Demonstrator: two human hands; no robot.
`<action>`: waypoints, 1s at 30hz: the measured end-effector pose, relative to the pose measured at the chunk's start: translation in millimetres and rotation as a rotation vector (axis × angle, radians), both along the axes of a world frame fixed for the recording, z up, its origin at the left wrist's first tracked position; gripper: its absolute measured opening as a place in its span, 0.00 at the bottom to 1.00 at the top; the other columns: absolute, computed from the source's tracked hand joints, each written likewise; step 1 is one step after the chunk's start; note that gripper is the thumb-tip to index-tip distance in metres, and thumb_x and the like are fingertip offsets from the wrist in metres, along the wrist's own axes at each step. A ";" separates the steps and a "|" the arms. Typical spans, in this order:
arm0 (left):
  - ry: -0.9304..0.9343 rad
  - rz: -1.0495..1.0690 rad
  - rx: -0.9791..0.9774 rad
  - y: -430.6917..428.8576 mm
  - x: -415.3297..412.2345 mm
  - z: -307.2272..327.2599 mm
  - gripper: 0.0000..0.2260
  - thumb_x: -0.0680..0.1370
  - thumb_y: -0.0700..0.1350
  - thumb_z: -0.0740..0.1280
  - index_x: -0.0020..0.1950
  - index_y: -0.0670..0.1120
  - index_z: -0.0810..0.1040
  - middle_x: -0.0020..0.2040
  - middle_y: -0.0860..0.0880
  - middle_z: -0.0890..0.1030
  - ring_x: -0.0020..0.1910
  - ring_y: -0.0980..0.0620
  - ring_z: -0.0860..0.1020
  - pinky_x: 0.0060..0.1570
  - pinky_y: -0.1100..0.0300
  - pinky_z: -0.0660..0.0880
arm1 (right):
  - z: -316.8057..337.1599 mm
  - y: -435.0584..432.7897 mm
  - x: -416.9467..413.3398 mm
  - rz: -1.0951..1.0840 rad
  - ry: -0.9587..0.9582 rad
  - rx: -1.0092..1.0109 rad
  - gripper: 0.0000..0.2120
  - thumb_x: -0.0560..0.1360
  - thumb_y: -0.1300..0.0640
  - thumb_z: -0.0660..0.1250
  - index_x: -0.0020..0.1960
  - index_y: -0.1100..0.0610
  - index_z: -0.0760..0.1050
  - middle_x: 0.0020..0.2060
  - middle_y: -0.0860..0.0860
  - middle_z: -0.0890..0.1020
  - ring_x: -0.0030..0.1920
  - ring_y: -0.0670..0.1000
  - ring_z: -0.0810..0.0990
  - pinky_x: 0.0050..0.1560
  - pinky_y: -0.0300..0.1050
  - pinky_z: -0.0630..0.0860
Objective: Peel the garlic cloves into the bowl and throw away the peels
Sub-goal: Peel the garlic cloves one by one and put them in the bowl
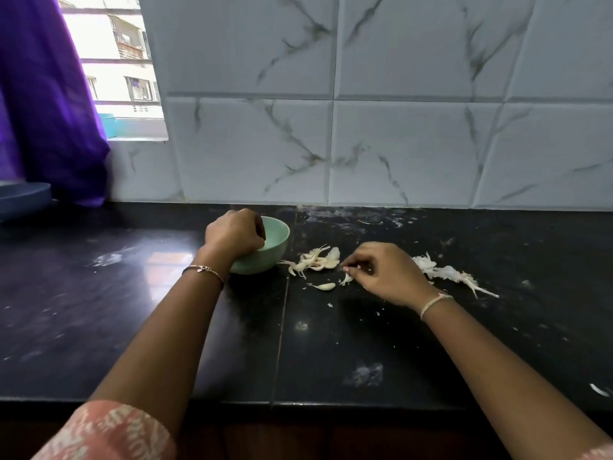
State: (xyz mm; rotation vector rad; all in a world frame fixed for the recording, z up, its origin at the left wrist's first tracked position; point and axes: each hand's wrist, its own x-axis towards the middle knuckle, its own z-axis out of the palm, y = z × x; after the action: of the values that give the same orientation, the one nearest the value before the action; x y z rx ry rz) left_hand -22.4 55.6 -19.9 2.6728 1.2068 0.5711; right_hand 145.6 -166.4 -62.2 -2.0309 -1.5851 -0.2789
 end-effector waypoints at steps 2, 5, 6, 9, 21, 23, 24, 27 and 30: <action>-0.028 -0.003 0.033 -2.5 0.7 3.0 0.08 0.74 0.47 0.67 0.50 0.55 0.83 0.55 0.49 0.81 0.54 0.45 0.78 0.45 0.57 0.71 | 1.6 9.4 -14.5 0.032 -0.101 -0.136 0.12 0.77 0.46 0.67 0.57 0.48 0.82 0.51 0.45 0.80 0.52 0.47 0.78 0.50 0.45 0.75; -0.114 -0.027 0.059 -11.4 1.2 8.1 0.09 0.77 0.49 0.65 0.54 0.54 0.82 0.56 0.47 0.81 0.56 0.43 0.77 0.47 0.55 0.71 | -0.9 19.9 -30.7 -0.023 -0.292 -0.313 0.16 0.79 0.45 0.63 0.61 0.51 0.80 0.55 0.50 0.76 0.57 0.53 0.76 0.55 0.49 0.73; -0.158 -0.044 0.051 -16.3 1.1 10.0 0.09 0.77 0.49 0.65 0.54 0.54 0.82 0.56 0.48 0.81 0.57 0.44 0.77 0.48 0.55 0.71 | -1.6 21.4 -34.6 -0.038 -0.324 -0.329 0.15 0.80 0.46 0.63 0.60 0.52 0.80 0.54 0.51 0.76 0.57 0.54 0.76 0.54 0.50 0.74; -0.272 -0.130 0.038 -35.5 -0.1 12.3 0.08 0.77 0.49 0.66 0.53 0.54 0.82 0.55 0.49 0.82 0.58 0.45 0.77 0.53 0.54 0.74 | -1.7 23.9 -40.1 -0.047 -0.314 -0.297 0.11 0.79 0.51 0.65 0.53 0.56 0.81 0.50 0.53 0.78 0.54 0.55 0.78 0.53 0.51 0.76; -0.376 -0.476 -0.341 -88.2 14.1 -25.1 0.07 0.76 0.39 0.69 0.52 0.44 0.83 0.34 0.53 0.79 0.29 0.55 0.75 0.31 0.68 0.72 | 18.5 -20.0 -33.7 0.053 0.825 -0.068 0.07 0.75 0.68 0.69 0.52 0.69 0.78 0.39 0.60 0.84 0.35 0.51 0.82 0.37 0.37 0.79; -0.370 -0.480 -0.395 -89.6 19.2 -34.0 0.07 0.76 0.38 0.68 0.53 0.44 0.82 0.33 0.51 0.80 0.28 0.54 0.76 0.27 0.68 0.72 | 31.6 -32.8 -23.1 0.072 0.934 -0.087 0.08 0.75 0.68 0.69 0.52 0.70 0.78 0.39 0.60 0.84 0.34 0.49 0.83 0.38 0.37 0.81; -0.367 -0.473 -0.415 -89.5 21.6 -37.5 0.07 0.76 0.38 0.68 0.53 0.44 0.82 0.34 0.50 0.80 0.28 0.53 0.76 0.25 0.67 0.73 | 39.6 -37.3 -18.3 0.073 0.956 -0.102 0.08 0.75 0.68 0.69 0.52 0.70 0.79 0.38 0.59 0.84 0.34 0.48 0.82 0.38 0.36 0.81; -0.362 -0.446 -0.448 -91.3 32.5 -43.1 0.07 0.76 0.38 0.68 0.52 0.45 0.82 0.38 0.46 0.82 0.30 0.52 0.76 0.23 0.68 0.72 | 67.5 -46.4 -7.8 0.074 0.955 -0.170 0.08 0.74 0.68 0.69 0.52 0.70 0.79 0.37 0.55 0.85 0.33 0.45 0.81 0.36 0.34 0.79; -0.416 -0.410 -0.489 -90.1 44.1 -45.2 0.06 0.76 0.38 0.68 0.51 0.43 0.82 0.35 0.49 0.80 0.29 0.53 0.76 0.23 0.68 0.72 | 97.8 -46.5 -4.3 0.116 0.976 -0.151 0.06 0.72 0.70 0.70 0.49 0.68 0.80 0.38 0.56 0.86 0.35 0.47 0.83 0.39 0.36 0.81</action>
State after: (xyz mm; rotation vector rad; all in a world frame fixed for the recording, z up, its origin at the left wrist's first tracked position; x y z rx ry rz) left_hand 21.7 -34.5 -65.1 2.1504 0.5687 0.6225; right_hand 141.3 -212.9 35.7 -1.7148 -1.0804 0.7854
